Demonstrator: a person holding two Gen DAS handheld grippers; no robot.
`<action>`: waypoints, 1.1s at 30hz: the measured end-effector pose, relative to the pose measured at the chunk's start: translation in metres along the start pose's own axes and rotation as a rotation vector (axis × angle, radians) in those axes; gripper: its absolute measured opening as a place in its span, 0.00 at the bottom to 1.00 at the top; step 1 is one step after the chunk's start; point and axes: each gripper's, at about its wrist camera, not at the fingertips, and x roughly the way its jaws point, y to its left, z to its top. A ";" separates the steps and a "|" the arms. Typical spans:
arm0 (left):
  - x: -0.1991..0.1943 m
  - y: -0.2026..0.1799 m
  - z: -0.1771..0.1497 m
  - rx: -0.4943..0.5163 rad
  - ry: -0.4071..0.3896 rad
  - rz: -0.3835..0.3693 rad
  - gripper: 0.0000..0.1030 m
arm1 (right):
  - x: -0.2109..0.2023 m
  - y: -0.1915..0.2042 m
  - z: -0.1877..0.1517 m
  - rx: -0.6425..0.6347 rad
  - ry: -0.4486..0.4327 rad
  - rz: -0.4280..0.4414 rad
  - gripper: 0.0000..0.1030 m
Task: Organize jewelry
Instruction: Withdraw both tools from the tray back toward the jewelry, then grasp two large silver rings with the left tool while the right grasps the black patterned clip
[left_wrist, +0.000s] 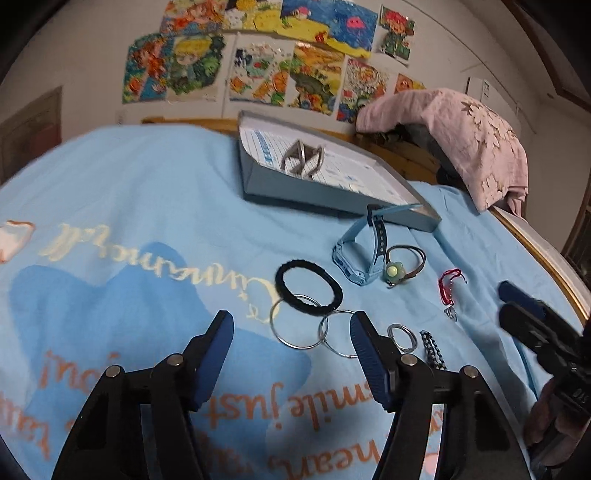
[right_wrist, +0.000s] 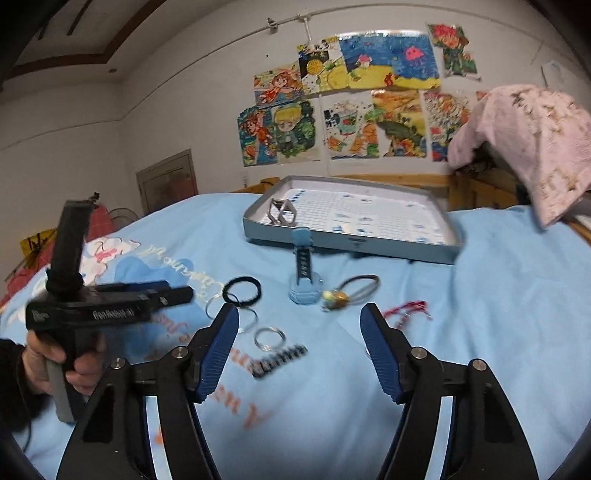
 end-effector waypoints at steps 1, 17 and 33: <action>0.007 0.003 -0.001 -0.013 0.017 -0.013 0.62 | 0.007 0.000 0.001 0.009 0.012 0.011 0.54; 0.044 -0.015 -0.017 0.062 0.065 0.046 0.61 | 0.069 0.013 -0.045 0.040 0.217 0.047 0.51; 0.044 -0.032 -0.023 0.119 0.073 0.133 0.39 | 0.077 0.000 -0.050 0.103 0.246 0.094 0.12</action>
